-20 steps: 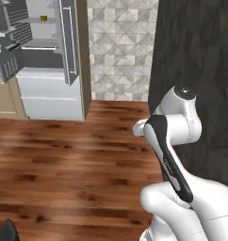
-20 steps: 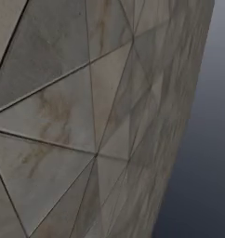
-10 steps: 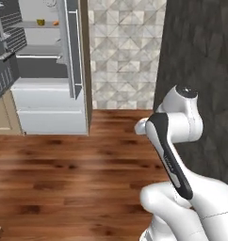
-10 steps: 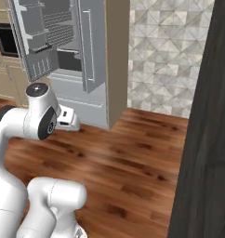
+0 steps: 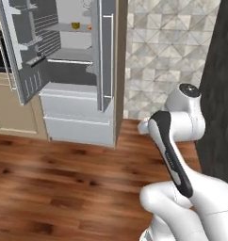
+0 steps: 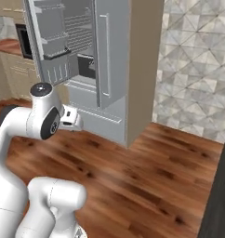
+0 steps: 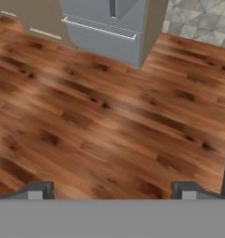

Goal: Take the cheese, steak, and carrot from the fridge and place them on the plate on the dining counter to create an appetizer plate.

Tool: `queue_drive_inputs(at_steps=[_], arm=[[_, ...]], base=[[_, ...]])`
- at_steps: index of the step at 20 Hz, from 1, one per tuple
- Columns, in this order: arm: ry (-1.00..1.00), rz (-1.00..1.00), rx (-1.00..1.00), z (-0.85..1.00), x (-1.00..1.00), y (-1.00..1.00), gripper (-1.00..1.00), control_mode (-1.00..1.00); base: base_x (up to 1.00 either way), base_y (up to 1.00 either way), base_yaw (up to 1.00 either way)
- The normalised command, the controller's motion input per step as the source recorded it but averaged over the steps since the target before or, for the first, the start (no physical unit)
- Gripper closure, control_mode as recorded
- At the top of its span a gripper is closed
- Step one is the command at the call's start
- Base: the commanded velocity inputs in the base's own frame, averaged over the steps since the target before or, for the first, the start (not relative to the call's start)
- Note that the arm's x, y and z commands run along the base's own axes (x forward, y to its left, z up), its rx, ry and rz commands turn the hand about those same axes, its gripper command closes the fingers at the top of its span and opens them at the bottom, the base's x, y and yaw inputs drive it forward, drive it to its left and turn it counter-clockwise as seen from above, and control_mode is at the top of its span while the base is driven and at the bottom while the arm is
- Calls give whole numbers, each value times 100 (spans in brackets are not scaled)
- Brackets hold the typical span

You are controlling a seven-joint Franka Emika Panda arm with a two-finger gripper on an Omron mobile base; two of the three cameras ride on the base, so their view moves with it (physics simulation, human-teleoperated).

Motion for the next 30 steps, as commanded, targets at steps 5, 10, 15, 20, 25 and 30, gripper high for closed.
queue_drive_inputs(at_steps=[5,10,15,20,25,30], arm=[[0,0,0,0,0,0,-100,100],[0,0,0,0,0,0,-100,100],[0,0,0,0,0,0,-100,100],[0,0,0,0,0,0,-100,100],[0,0,0,0,0,0,-100,100],[0,0,0,0,0,0,-100,100]], base=[[100,20,40],[100,79,22],[100,100,2],[77,75,-23],[67,57,-41],[57,26,-44]])
